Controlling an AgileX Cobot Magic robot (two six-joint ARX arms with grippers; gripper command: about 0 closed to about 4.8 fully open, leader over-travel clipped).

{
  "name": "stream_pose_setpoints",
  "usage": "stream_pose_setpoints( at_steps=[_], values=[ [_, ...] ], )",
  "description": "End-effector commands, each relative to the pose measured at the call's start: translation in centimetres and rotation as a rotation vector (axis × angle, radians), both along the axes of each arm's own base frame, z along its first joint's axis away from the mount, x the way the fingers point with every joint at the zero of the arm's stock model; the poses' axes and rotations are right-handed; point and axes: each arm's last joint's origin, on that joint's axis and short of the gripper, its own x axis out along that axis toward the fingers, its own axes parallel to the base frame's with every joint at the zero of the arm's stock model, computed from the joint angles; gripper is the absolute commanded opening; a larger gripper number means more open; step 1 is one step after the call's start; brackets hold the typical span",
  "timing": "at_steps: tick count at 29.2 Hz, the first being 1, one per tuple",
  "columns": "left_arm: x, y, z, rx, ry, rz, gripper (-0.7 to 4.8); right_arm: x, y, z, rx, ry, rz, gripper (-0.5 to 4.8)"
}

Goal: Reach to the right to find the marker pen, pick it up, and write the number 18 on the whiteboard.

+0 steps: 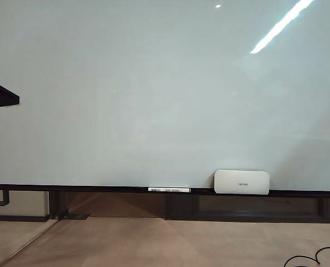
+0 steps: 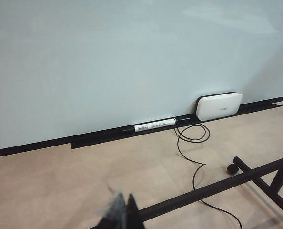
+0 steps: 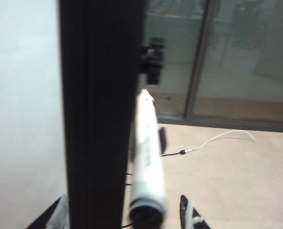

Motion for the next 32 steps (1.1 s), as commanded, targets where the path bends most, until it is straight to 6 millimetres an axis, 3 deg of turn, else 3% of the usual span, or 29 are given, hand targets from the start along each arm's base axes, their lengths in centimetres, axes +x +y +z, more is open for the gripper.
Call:
stream_pose_setpoints(
  at_steps=[1,9,12,32],
  values=[
    [0.0,0.0,0.3,-0.006,-0.016,-0.001,-0.01,-0.1,-0.3,0.9,-0.031,-0.031,-0.031,2.93],
    [0.0,0.0,0.3,-0.01,-0.016,0.0,-0.01,0.0,-0.4,1.3,-0.039,-0.039,-0.048,2.92],
    [0.1,0.0,0.3,-0.011,-0.016,0.003,-0.01,0.0,-0.4,1.3,-0.039,-0.04,-0.059,2.65],
    [0.1,0.0,0.3,-0.02,-0.011,0.003,-0.01,1.0,-0.3,0.8,-0.06,-0.034,-0.064,2.6]
  ],
)
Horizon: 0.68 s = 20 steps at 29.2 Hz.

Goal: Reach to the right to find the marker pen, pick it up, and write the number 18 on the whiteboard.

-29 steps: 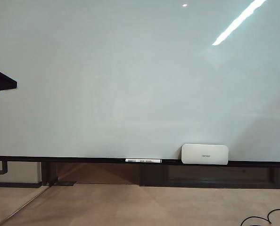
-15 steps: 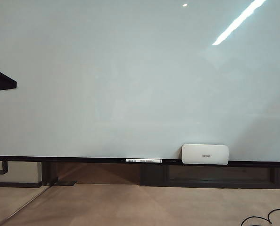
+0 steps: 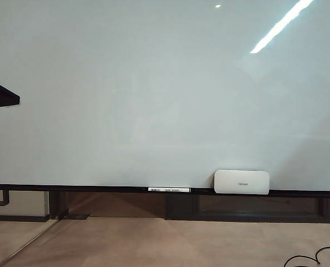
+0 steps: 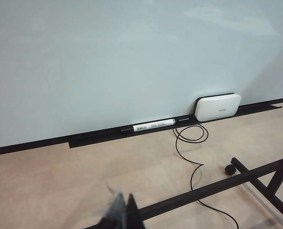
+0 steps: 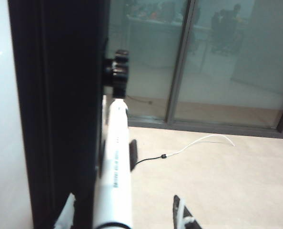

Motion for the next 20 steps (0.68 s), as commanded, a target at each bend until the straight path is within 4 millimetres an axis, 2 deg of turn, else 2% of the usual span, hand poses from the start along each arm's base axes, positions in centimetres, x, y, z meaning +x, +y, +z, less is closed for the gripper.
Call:
stream_pose_setpoints(
  at_steps=[1,12,18,20],
  values=[
    [0.06,0.0,0.29,-0.007,-0.018,0.003,-0.01,0.2,0.15,0.6,-0.022,-0.015,-0.004,2.6],
    [0.06,0.0,0.29,-0.007,-0.018,0.003,-0.01,0.22,0.1,0.68,-0.036,-0.015,-0.019,2.27],
    [0.06,0.0,0.29,-0.017,-0.013,0.004,-0.01,0.22,0.06,0.66,-0.033,-0.014,-0.032,0.47],
    [0.08,0.0,0.35,-0.017,-0.015,0.004,-0.01,0.22,0.06,0.69,-0.034,-0.015,-0.032,0.4]
  ],
)
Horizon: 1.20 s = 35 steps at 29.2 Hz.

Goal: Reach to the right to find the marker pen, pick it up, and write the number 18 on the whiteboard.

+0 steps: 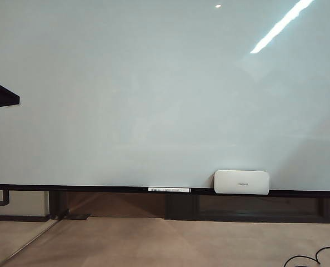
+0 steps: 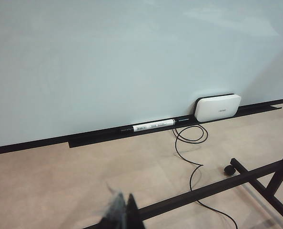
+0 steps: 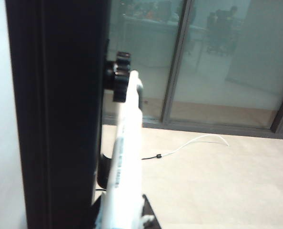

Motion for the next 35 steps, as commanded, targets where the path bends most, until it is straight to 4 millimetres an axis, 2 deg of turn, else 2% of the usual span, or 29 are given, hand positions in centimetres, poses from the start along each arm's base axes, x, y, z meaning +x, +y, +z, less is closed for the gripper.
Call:
stream_pose_setpoints(
  at_steps=[1,3,8,13,17,23,29,32,35],
  values=[
    [0.1,0.0,0.4,-0.01,-0.019,0.003,-0.01,-0.1,-0.1,0.7,-0.019,-0.017,-0.008,0.35],
    [0.2,0.0,0.5,-0.011,-0.022,0.003,-0.01,-0.1,-0.1,0.7,-0.019,-0.017,-0.008,-0.04],
    [0.2,0.0,0.6,-0.013,-0.016,0.003,-0.01,-0.1,-0.1,1.0,-0.02,-0.031,-0.013,-0.05],
    [0.2,0.0,0.2,-0.005,0.022,0.003,-0.01,-0.6,-0.3,3.3,0.056,-0.082,-0.03,-0.04],
    [0.2,-0.1,0.1,-0.006,0.029,-0.007,-0.01,-1.5,-0.4,6.2,0.103,-0.097,-0.081,-0.04],
    [0.1,-0.2,0.1,-0.037,0.047,-0.061,-0.01,-2.8,0.3,11.3,0.174,-0.024,-0.223,-0.04],
    [0.0,-0.3,0.1,-0.076,0.076,-0.107,0.12,-4.6,2.2,17.2,0.209,0.013,-0.295,-0.04],
    [0.0,-0.4,0.2,-0.089,0.079,-0.114,0.26,-5.7,3.3,19.4,0.245,0.053,-0.317,-0.04],
    [0.3,-0.7,1.2,-0.12,0.078,-0.179,0.26,-6.6,4.5,21.1,0.284,0.097,-0.39,-0.04]
  ],
)
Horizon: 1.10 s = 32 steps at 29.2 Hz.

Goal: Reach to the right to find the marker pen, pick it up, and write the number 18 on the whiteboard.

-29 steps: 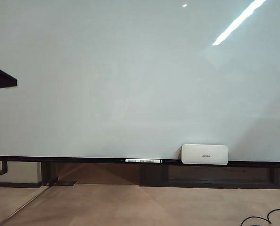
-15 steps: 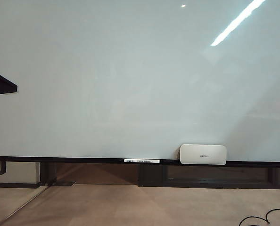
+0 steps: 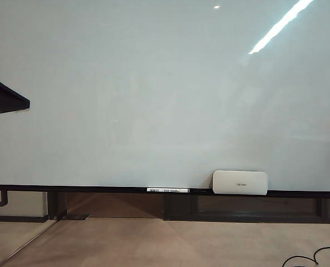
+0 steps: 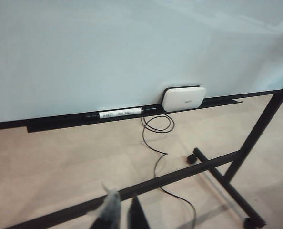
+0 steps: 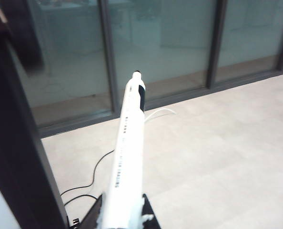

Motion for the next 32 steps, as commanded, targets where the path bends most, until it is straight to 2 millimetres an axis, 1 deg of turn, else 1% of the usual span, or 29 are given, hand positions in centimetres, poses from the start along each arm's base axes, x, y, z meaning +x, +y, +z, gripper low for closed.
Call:
stream_pose_setpoints(
  at_steps=[1,3,7,8,12,13,15,18,20,25,26,28,32],
  values=[
    [0.4,-0.5,1.8,-0.056,-0.023,-0.111,0.25,-1.0,1.3,1.6,0.065,0.066,-0.08,-0.04],
    [0.7,-0.8,3.2,-0.088,-0.032,-0.211,0.26,-1.7,2.1,2.6,0.109,0.079,-0.088,-0.04],
    [1.0,-1.4,6.0,-0.132,-0.059,-0.384,0.27,-2.4,4.3,4.9,0.151,0.078,-0.071,-0.05],
    [1.1,-1.4,6.5,-0.135,-0.067,-0.408,0.27,-2.5,5.3,5.8,0.148,0.077,-0.06,-0.04],
    [0.9,-1.6,8.1,-0.152,-0.094,-0.511,0.27,-3.1,8.2,8.5,0.149,0.049,0.012,-0.04],
    [0.9,-1.7,8.8,-0.174,-0.083,-0.547,0.26,-3.3,9.0,9.0,0.166,0.052,0.051,-0.04],
    [0.6,-1.7,10.0,-0.198,-0.078,-0.611,0.27,-3.9,10.6,9.9,0.205,0.068,0.065,-0.04],
    [0.0,-1.7,12.0,-0.232,-0.083,-0.674,0.27,-4.5,13.7,11.0,0.249,0.117,0.108,-0.05],
    [-0.8,-1.5,13.4,-0.248,-0.104,-0.706,0.27,-4.7,16.1,11.8,0.277,0.14,0.151,-0.04],
    [-3.7,-0.8,16.6,-0.248,-0.215,-0.75,0.26,-5.2,22.9,14.1,0.261,0.171,0.318,-0.04],
    [-4.3,-0.7,17.0,-0.248,-0.233,-0.749,0.26,-5.4,24.5,14.6,0.241,0.169,0.366,-0.04],
    [-5.3,-0.5,17.8,-0.252,-0.256,-0.738,0.26,-5.7,27.2,15.5,0.22,0.157,0.445,-0.04],
    [-7.0,0.0,18.7,-0.26,-0.24,-0.711,0.26,-6.8,32.9,17.2,0.174,0.123,0.647,-0.04]
  ],
)
